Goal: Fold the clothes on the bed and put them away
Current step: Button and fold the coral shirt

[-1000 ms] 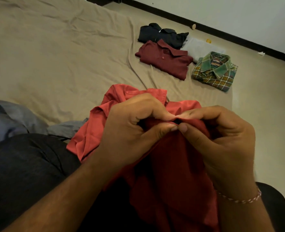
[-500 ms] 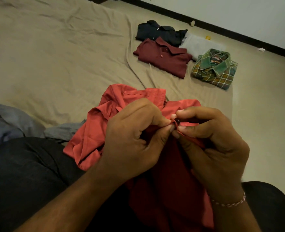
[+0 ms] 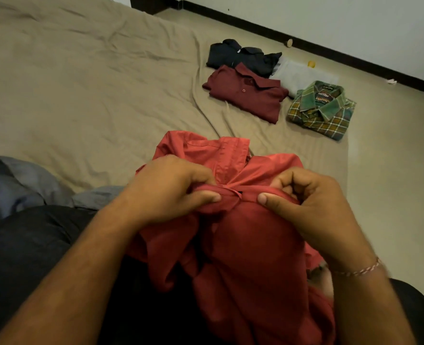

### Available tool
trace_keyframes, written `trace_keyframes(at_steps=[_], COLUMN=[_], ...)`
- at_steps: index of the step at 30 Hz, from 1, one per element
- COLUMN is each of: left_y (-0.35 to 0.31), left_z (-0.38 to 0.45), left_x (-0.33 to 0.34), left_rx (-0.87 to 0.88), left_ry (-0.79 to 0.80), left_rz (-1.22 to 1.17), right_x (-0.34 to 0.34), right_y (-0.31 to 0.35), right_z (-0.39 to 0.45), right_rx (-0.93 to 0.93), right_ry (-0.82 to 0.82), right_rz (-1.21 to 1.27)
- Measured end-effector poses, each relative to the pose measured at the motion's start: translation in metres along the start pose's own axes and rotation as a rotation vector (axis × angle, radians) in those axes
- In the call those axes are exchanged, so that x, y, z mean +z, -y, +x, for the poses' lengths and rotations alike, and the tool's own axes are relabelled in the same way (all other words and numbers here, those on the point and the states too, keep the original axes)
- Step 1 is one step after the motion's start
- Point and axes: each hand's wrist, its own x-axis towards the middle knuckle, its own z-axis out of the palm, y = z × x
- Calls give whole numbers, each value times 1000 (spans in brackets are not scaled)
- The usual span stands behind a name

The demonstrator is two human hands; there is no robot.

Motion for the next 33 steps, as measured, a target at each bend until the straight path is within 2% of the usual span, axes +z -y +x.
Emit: trace_keyframes(at_steps=[3,6,11,13,15,17,20,22,28,31,33], left_y=[21,33,32,29,27,21,1,-17,-57,-65,-66], left_z=[-9,-12,-12,-11,-11,-10,-10,-9,-8,-9,-10], left_x=[-18,-32,-31,-30,-29,-26,-18,-13,-2,-5,-8], left_rx=[-106,-123,-184,-261,-288,-229,-103,-62,137,137,111], left_ry=[-44,-181,-573,-732,-828,-849,-844,-850,-813,-828,-854], left_rz=[-175,-190,-101,-50,15,65,47,-15,28,-50,-84], right_x=[-12,-22,-28,-28,-26,-22,-13,-9,0,4,5], right_y=[1,2,1,1,4,8,19,28,47,55,57], right_z=[9,16,19,18,16,13,8,6,-2,-4,-5], right_rx=[10,4,67,80,70,43,19,17,26,50,43], right_ry=[47,67,87,23,-82,-143,-151,-130,-85,-67,-84], right_rz=[39,90,191,207,236,269,322,327,392,537,547])
